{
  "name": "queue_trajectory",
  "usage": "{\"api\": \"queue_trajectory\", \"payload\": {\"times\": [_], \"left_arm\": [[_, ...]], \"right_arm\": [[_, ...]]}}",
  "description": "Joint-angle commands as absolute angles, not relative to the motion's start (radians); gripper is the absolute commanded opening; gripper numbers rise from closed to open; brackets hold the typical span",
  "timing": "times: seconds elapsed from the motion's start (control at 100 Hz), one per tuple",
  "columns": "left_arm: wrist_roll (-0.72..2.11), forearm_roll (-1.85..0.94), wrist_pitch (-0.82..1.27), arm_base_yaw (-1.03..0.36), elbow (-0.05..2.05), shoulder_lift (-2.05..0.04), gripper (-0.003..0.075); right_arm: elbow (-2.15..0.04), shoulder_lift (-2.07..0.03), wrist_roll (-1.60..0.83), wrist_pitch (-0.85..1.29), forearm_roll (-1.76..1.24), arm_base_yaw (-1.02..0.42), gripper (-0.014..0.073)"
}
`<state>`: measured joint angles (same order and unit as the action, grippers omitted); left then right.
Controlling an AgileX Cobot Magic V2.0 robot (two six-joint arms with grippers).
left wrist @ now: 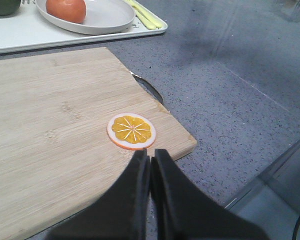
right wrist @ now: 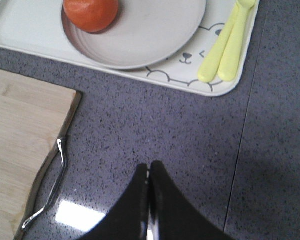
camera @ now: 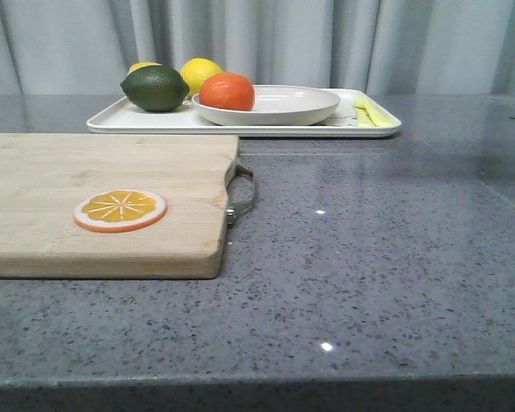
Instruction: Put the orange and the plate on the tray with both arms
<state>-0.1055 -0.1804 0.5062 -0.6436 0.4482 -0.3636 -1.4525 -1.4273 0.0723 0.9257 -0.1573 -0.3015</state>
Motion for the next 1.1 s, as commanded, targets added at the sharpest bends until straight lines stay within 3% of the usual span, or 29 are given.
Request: {"api": "queue_trajectory", "payload": {"times": [0.0, 0.55, 0.88, 1.09], "left_arm": [[-0.116, -0.195, 0.438, -0.640, 0.475, -0.368, -0.0019], [-0.116, -0.195, 0.438, -0.640, 0.475, -0.368, -0.0019], [-0.116, -0.218, 0.448, -0.640, 0.475, -0.368, -0.0019], [-0.116, -0.228, 0.448, -0.640, 0.475, -0.368, -0.0019]], "right_arm": [[-1.358, -1.303, 0.060, 0.795, -0.152, -0.301, -0.0068], [-0.707, -0.757, 0.060, 0.464, -0.136, -0.301, -0.0068], [-0.506, -0.484, 0.060, 0.381, -0.136, -0.301, -0.0068], [-0.488, -0.423, 0.060, 0.423, -0.136, -0.301, -0.0068]]}}
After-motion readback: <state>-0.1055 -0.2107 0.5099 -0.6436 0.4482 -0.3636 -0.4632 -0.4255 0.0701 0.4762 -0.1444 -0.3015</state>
